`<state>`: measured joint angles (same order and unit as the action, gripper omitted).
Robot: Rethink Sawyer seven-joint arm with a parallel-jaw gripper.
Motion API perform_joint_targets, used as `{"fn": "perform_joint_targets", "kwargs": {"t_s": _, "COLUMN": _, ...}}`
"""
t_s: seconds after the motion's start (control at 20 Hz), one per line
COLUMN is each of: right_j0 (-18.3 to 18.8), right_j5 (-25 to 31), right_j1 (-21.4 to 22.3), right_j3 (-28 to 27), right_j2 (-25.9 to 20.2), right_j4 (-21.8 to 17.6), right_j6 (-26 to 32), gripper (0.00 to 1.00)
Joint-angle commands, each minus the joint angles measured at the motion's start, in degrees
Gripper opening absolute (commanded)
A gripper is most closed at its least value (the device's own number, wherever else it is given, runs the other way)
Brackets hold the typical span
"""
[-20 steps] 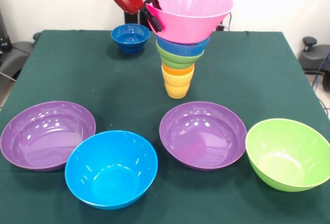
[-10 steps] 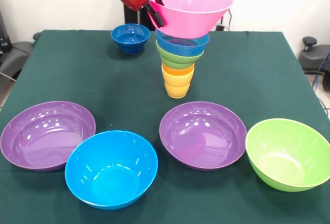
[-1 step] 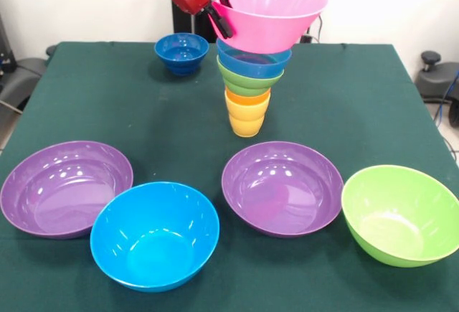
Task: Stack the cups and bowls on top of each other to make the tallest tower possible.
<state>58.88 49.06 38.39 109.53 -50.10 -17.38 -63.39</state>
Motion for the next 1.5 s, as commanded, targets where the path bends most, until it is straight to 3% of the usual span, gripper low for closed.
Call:
{"fn": "perform_joint_targets", "kwargs": {"t_s": 0.05, "right_j0": -1.3, "right_j5": -3.4, "right_j1": -1.2, "right_j3": 2.4, "right_j2": 0.3, "right_j4": -0.9, "right_j6": -2.7, "gripper": 0.0}}
{"fn": "perform_joint_targets", "kwargs": {"t_s": 1.5, "right_j0": 0.8, "right_j5": -5.5, "right_j1": -5.3, "right_j3": 1.6, "right_j2": 1.7, "right_j4": -3.7, "right_j6": 0.3, "gripper": 0.0}}
